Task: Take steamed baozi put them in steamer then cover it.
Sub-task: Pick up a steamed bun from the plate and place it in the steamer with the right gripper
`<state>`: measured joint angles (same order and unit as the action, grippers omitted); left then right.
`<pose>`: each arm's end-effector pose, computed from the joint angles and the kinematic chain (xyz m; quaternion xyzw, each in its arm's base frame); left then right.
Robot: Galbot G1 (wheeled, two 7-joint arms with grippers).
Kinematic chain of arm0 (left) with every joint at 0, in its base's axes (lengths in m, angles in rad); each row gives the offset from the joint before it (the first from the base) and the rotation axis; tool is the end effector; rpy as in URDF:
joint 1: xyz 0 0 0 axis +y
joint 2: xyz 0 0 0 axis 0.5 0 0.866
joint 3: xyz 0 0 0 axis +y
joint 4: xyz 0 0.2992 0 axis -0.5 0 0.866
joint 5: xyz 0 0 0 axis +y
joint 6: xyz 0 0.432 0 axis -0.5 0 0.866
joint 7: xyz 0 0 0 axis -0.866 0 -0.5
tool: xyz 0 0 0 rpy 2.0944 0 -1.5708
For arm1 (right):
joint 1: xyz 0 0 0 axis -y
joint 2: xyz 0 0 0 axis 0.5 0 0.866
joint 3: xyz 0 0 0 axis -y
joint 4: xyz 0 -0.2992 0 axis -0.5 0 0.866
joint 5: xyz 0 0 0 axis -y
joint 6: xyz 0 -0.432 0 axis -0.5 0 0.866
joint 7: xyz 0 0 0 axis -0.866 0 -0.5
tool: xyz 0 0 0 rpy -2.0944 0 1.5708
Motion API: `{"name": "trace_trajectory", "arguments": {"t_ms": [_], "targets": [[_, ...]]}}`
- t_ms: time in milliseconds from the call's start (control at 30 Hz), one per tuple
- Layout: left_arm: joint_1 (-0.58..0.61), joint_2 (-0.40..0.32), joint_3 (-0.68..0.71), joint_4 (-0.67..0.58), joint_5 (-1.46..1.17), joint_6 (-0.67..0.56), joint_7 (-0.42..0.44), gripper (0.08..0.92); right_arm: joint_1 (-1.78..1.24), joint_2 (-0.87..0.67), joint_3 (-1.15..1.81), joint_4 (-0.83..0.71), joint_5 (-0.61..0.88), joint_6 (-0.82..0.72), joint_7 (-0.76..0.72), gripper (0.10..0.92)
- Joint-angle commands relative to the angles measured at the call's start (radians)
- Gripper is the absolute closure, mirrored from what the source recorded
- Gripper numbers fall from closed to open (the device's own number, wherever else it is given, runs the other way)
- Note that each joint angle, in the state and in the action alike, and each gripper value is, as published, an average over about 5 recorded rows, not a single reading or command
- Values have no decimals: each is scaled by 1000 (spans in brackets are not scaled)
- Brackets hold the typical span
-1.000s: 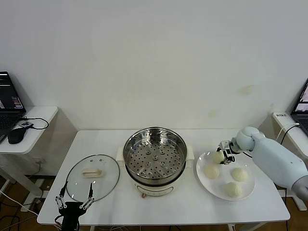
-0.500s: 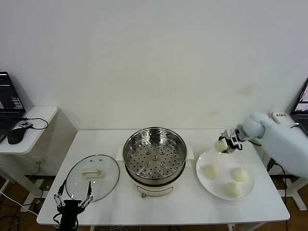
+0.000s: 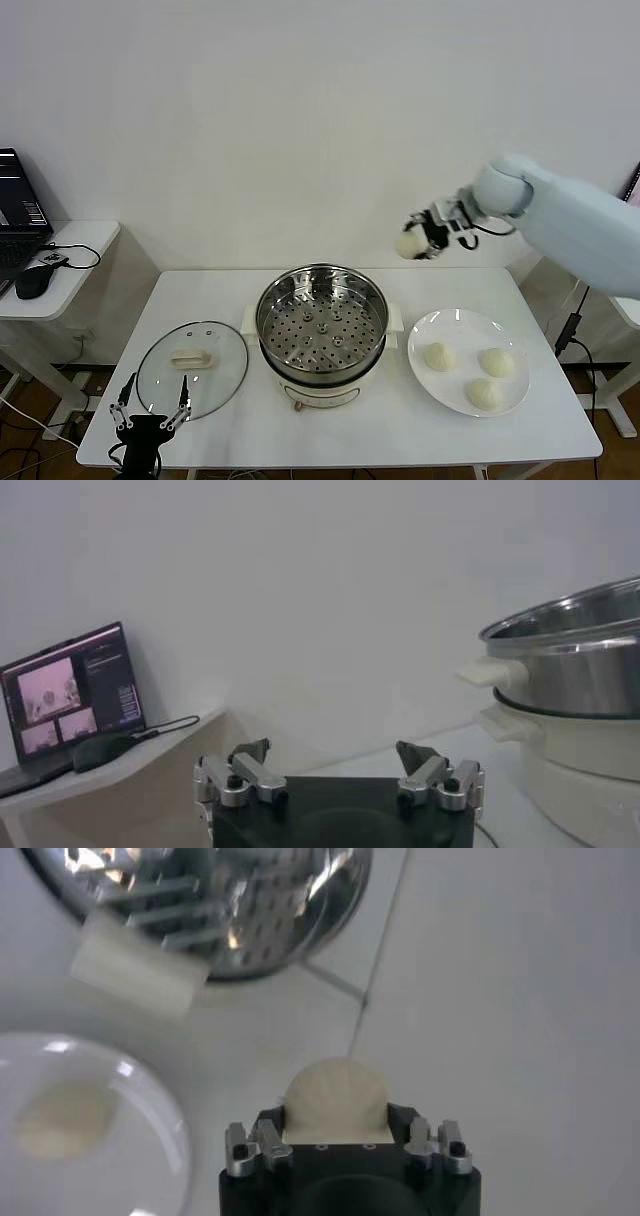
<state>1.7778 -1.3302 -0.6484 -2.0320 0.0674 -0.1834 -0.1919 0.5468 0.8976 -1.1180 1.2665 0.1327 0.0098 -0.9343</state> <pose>0.2242 0.0723 -0.3250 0.0591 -0.9840 -0.1670 0.0191 0.5920 0.0542 -0.0154 0.5262 -0.5220 0.6589 0.1284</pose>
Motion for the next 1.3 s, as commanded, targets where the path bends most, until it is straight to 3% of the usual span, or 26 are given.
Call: {"name": "trace_trajectory", "arguments": {"t_ms": [33,500,1300], "targets": [[1,1,-11,-1,-8,0,1,177,123,229,-166,13,67,125,41,389],[-22,0,-16,9,-11,4,4,177,20,373,-230,-101,-217,350,60,388],[-32,5,-17,18,-20,2,5,177,-88,407,-220,-217,-354,446,78,378]]}}
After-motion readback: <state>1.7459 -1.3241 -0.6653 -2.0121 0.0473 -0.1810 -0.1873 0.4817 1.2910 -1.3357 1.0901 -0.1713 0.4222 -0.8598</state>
